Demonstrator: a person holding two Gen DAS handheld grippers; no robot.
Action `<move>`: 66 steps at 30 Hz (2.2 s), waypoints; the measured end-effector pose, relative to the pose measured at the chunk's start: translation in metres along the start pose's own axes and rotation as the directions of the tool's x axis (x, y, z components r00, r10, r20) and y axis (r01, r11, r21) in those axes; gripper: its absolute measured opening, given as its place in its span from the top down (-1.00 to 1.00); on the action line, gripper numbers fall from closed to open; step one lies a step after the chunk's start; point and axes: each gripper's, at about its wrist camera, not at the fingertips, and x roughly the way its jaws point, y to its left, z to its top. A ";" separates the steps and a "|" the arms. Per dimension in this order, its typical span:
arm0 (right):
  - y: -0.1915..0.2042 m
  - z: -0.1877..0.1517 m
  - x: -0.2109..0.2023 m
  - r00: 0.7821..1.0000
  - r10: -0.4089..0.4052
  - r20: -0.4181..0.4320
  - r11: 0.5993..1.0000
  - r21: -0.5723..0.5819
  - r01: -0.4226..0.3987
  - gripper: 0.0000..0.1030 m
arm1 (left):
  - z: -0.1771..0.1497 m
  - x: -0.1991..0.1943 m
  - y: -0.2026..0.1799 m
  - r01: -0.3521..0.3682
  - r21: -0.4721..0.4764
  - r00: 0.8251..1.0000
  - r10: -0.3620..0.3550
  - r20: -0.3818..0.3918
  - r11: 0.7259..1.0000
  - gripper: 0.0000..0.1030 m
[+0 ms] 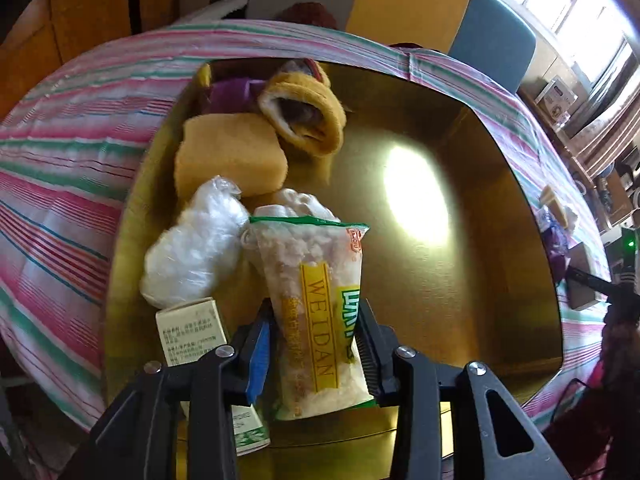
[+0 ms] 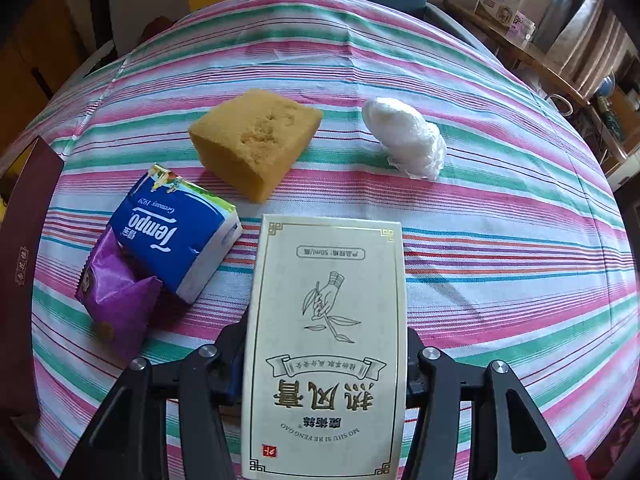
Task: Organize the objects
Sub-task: 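Lower the WEIDAN snack bag into the gold tray and open the left tool, then carry the white printed box into the gold tray and release it with the right tool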
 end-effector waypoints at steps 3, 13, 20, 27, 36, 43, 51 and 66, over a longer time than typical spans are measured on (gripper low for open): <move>0.003 0.000 -0.001 1.000 0.001 -0.001 1.000 0.000 -0.001 -0.08 | -0.002 -0.004 0.005 -0.021 -0.010 1.000 0.021 0.012 1.000 0.20; 0.000 0.001 -0.004 1.000 0.011 -0.007 1.000 0.021 -0.011 -0.35 | -0.011 -0.042 0.006 -0.092 0.036 0.988 0.087 0.124 0.995 0.17; -0.001 0.002 -0.013 0.998 -0.050 0.030 0.998 0.034 0.049 -0.01 | -0.011 -0.069 0.015 -0.112 0.028 0.972 0.104 0.209 0.993 0.17; -0.008 0.000 -0.025 0.995 -0.092 0.042 0.992 0.091 0.088 -0.01 | -0.014 -0.083 0.021 -0.111 0.027 0.963 0.100 0.251 0.994 0.17; 0.010 0.004 -0.091 0.983 -0.030 0.183 0.993 0.116 0.008 -0.01 | -0.020 -0.082 0.034 -0.088 0.001 0.965 0.085 0.248 0.996 0.17; 0.116 0.022 -0.143 0.950 0.187 0.252 0.980 -0.116 -0.162 -0.01 | -0.022 -0.084 0.045 -0.077 -0.034 0.962 0.083 0.259 0.996 0.17; 0.289 0.011 -0.124 0.927 0.368 0.071 0.871 -0.374 -0.317 -0.01 | -0.020 -0.084 0.066 -0.084 -0.085 0.963 0.103 0.251 0.993 0.17; 0.381 0.004 -0.034 0.887 0.450 -0.104 0.843 -0.278 -0.461 -0.35 | -0.020 -0.073 0.078 -0.081 -0.108 0.971 0.103 0.215 0.991 0.17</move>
